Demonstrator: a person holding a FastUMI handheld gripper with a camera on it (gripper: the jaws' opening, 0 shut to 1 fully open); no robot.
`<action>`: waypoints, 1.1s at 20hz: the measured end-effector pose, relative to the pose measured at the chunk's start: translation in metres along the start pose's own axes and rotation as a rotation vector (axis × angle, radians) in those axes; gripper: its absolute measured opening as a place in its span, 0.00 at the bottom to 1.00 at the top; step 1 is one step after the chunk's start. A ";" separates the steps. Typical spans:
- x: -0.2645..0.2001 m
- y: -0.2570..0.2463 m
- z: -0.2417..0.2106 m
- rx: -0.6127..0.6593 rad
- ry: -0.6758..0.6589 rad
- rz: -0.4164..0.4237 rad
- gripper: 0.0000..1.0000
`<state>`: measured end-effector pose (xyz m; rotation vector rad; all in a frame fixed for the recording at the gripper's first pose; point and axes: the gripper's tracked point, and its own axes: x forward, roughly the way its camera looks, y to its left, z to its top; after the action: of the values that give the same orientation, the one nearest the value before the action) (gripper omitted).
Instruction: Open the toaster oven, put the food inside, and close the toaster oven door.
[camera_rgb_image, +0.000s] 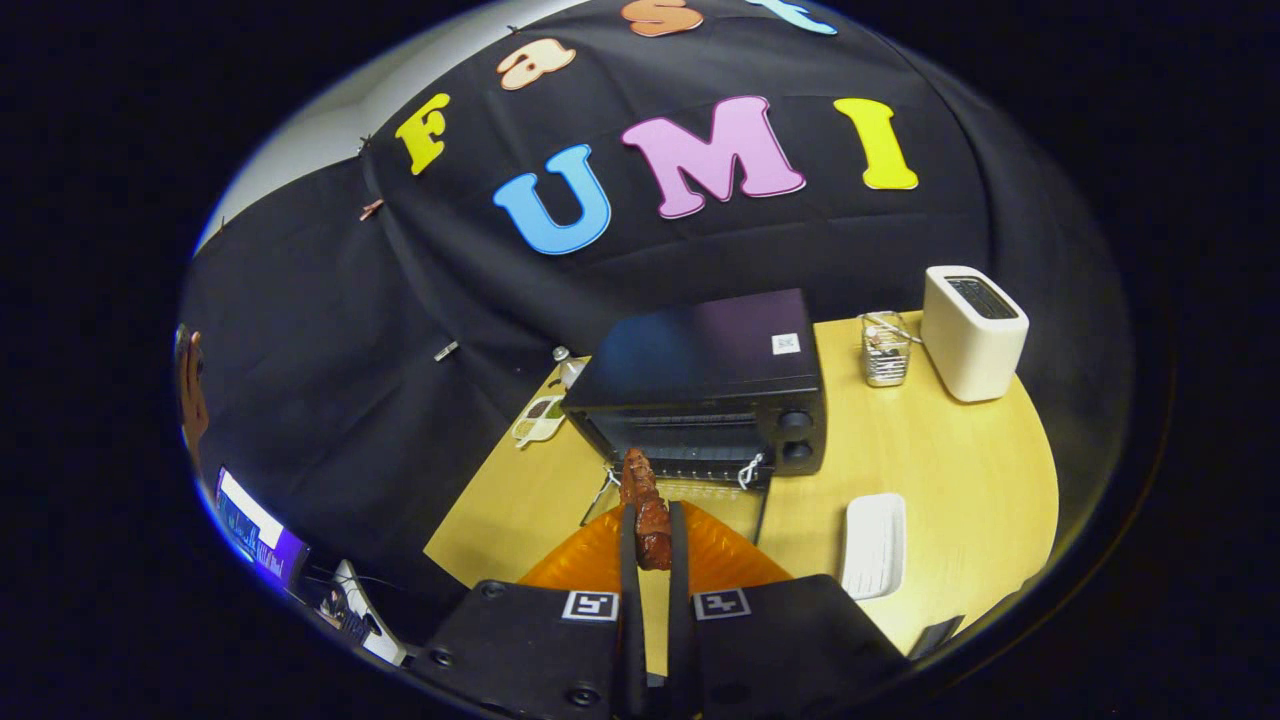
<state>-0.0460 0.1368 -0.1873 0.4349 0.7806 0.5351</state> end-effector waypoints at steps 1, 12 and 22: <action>0.007 0.010 -0.002 -0.003 0.000 0.007 0.13; 0.155 0.018 -0.025 0.239 -0.038 -0.053 0.13; 0.243 -0.022 -0.015 0.495 -0.092 -0.135 0.12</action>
<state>0.0925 0.2677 -0.3399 0.8509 0.8450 0.1884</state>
